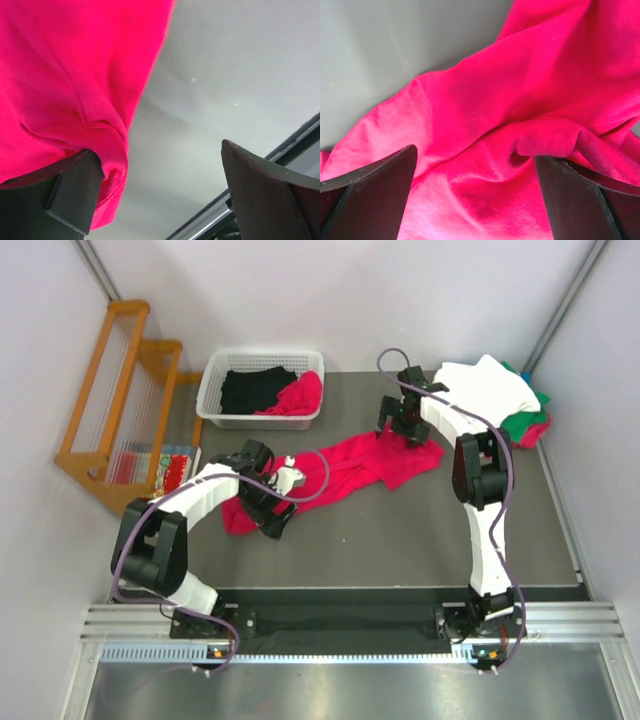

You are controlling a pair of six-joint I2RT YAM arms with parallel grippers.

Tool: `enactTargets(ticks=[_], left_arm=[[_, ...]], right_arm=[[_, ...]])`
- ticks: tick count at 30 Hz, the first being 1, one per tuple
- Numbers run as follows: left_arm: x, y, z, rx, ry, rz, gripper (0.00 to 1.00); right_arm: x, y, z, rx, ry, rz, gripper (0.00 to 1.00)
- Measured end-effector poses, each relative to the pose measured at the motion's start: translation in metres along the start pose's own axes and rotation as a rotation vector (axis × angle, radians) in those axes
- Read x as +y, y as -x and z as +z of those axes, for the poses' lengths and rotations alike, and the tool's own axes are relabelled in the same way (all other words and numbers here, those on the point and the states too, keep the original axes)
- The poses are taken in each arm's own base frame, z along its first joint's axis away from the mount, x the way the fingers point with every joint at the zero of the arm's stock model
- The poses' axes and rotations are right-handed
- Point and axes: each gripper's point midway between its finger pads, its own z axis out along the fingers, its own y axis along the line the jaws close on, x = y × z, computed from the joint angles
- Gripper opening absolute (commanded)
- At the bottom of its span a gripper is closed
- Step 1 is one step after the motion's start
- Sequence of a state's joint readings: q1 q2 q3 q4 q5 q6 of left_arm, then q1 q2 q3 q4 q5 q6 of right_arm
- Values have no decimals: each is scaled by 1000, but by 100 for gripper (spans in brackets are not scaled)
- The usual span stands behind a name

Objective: Fold and stack the t-shirts
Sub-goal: Fold the tshirt

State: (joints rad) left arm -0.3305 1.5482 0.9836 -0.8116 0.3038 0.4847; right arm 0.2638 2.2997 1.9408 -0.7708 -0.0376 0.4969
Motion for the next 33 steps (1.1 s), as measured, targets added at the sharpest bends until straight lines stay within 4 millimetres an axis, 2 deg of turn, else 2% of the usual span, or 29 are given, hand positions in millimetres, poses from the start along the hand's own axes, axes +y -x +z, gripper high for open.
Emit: enactTargets(ticks=[2, 5, 8, 11, 13, 21, 25, 30, 33], left_arm=[[-3, -1, -1, 0, 11, 4, 99], [9, 2, -8, -33, 57, -34, 99], [37, 12, -22, -89, 107, -116, 99], [69, 31, -36, -154, 165, -167, 99], [81, 38, -40, -181, 194, -173, 99], [84, 32, -35, -162, 216, -190, 99], [83, 32, -35, -166, 208, -199, 99], [83, 34, -41, -177, 224, -192, 99], [83, 33, -41, -175, 226, -192, 99]], right_arm=[[2, 0, 0, 2, 14, -9, 100], [4, -1, 1, 2, 28, -23, 100], [5, -2, -1, -4, 43, -34, 100], [5, -2, -1, -8, 50, -43, 100], [5, -3, -1, -8, 51, -49, 100], [5, -4, -3, -23, 66, -53, 100], [7, -13, -11, -31, 89, -55, 100], [23, -33, -44, -40, 125, -82, 100], [33, -33, -70, -78, 152, -100, 100]])
